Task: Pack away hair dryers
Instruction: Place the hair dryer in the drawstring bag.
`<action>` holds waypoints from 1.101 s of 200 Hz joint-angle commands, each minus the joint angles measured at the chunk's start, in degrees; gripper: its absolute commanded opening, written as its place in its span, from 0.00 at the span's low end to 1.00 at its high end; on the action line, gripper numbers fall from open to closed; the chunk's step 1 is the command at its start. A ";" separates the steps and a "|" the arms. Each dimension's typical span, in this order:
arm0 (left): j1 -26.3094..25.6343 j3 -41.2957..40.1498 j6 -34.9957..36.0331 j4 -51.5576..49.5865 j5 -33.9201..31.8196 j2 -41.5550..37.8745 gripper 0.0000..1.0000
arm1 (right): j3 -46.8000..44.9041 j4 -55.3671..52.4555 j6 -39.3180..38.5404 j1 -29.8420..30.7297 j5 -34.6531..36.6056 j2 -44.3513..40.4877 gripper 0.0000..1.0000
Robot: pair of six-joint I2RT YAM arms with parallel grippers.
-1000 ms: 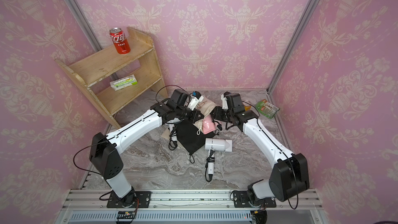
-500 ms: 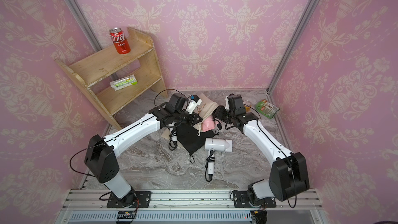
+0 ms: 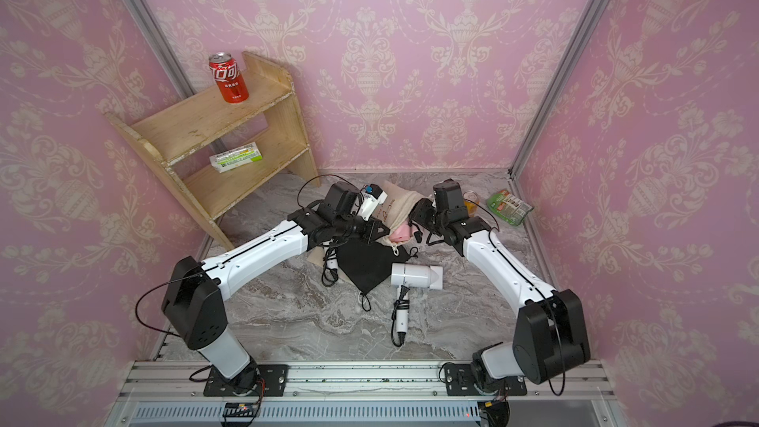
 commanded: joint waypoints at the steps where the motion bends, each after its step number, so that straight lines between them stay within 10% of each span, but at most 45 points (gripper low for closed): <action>1: -0.71 0.37 -0.85 -0.49 2.24 -0.38 0.00 | 1.96 3.65 0.55 2.01 5.68 -0.79 0.37; 139: -0.65 2.74 -2.20 2.97 2.52 -0.06 0.00 | 7.83 1.46 7.44 10.25 17.69 11.22 0.43; 220: 2.16 2.70 -4.15 1.46 -2.58 -0.81 0.00 | 4.85 -0.74 5.56 10.59 15.54 9.33 0.72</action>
